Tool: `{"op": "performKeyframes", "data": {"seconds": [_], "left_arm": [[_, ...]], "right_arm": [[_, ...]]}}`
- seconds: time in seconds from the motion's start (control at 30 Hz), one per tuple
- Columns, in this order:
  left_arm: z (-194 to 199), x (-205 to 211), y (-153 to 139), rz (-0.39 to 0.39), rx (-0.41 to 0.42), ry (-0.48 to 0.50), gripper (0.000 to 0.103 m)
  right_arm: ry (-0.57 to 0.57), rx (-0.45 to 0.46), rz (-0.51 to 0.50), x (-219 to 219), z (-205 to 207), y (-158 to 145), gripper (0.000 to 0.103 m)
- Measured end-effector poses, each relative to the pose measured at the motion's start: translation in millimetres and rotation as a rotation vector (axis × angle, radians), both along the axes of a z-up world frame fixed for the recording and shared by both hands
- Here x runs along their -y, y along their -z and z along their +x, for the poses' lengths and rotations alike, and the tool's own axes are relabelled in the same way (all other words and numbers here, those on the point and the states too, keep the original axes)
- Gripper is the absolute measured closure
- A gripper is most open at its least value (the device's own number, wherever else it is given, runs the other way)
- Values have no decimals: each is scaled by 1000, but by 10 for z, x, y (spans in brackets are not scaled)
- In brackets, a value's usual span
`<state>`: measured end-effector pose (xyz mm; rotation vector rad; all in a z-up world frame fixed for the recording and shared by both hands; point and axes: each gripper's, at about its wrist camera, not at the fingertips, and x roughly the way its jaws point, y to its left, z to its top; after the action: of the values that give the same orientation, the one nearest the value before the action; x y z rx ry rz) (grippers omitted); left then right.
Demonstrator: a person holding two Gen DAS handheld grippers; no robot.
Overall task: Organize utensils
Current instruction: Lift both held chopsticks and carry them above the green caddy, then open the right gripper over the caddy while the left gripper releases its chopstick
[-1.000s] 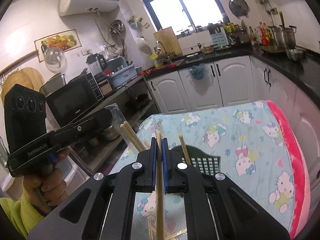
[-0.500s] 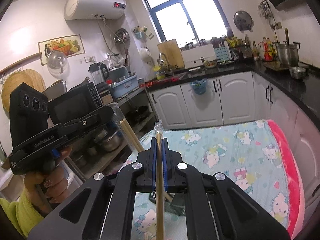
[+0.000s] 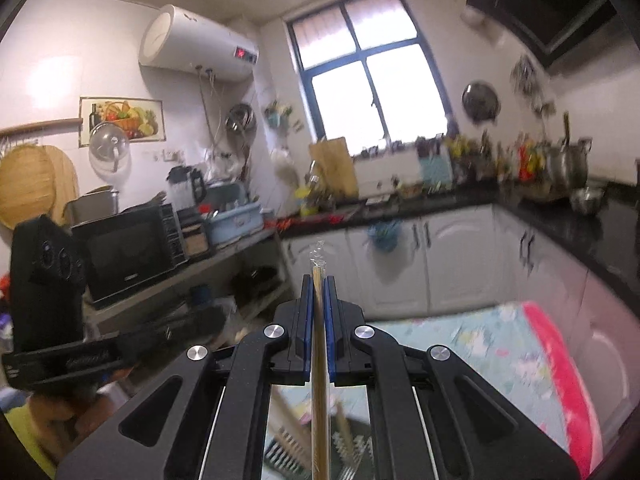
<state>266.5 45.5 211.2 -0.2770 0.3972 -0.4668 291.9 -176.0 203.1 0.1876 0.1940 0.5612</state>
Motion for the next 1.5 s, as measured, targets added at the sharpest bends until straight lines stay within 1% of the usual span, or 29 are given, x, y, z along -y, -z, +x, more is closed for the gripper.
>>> {"op": "performKeyframes", "data": {"seconds": [0.1, 0.3, 0.6, 0.8, 0.93, 1.03, 1.1, 1.23, 1.3, 1.37, 1.4, 1.43, 1.5], "left_arm": [[37, 20, 66, -4, -13, 3, 103], [102, 52, 168, -17, -26, 8, 103], [202, -15, 383, -53, -52, 8, 103], [232, -60, 495, -71, -72, 3, 103], [231, -80, 549, -71, -78, 4, 103], [239, -90, 581, -71, -85, 3, 103], [238, -95, 600, -71, -92, 2, 103], [224, -97, 628, -69, -98, 1, 103], [210, -105, 633, -66, -100, 0, 103], [206, -112, 630, -61, -100, -2, 103], [206, -114, 634, -59, -100, -3, 103], [204, -120, 639, -57, -101, -5, 103], [196, -132, 651, -56, -104, -12, 103]], "right_arm": [[62, 68, -14, -45, 45, 63, 97], [123, 126, -7, -96, 179, 218, 97], [194, 126, -25, -171, 357, 484, 97], [280, 125, -69, -269, 404, 665, 97], [341, 118, -72, -292, 434, 784, 97], [376, 136, -77, -322, 424, 867, 97], [388, 145, -78, -344, 435, 902, 97], [401, 132, -78, -408, 465, 983, 97], [390, 124, -79, -424, 436, 990, 96], [376, 125, -78, -411, 376, 999, 87], [374, 122, -77, -404, 362, 994, 77], [369, 116, -71, -388, 339, 997, 72], [357, 106, -63, -368, 297, 987, 72]]}}
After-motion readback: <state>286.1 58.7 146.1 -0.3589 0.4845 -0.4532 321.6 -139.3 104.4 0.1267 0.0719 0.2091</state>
